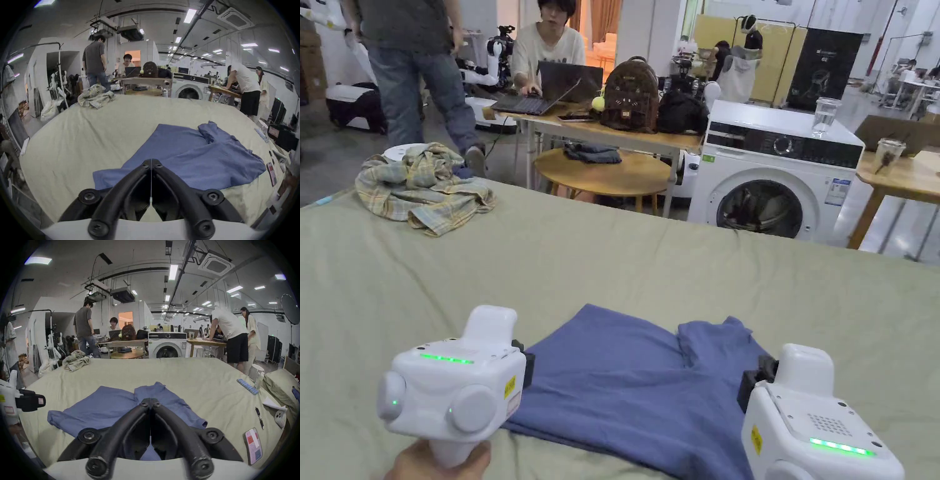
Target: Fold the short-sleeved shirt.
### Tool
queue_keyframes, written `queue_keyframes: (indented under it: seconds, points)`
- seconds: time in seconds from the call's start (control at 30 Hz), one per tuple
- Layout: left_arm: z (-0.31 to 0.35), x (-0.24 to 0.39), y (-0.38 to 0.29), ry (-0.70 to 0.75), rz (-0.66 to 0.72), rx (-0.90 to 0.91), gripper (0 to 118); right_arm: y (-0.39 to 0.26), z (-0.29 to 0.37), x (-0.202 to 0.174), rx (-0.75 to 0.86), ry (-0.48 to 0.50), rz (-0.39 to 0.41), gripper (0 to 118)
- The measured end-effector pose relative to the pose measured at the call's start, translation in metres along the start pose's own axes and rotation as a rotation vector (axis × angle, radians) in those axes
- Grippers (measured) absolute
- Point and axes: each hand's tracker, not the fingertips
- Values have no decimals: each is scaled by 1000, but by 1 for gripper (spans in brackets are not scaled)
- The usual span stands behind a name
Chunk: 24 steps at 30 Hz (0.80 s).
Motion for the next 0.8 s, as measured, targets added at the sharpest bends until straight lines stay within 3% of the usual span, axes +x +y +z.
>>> queue_keyframes:
  seconds: [0.4,0.47,0.53,0.7,0.8]
  points:
    - [-47,-127,20,7,208,-281,0,-14,-35,-16,-84,51,68,0]
    - [-58,-142,23,-3,221,-337,15,-17,-39,-17,-100,56,72,0]
    - [-65,-144,22,2,238,-412,43,-20,-44,-17,-112,59,79,0]
    - [-96,-156,15,30,283,-424,59,-27,-52,-15,-141,54,89,0]
    - [-123,-157,8,66,281,-479,59,-31,-56,-13,-158,52,92,0]
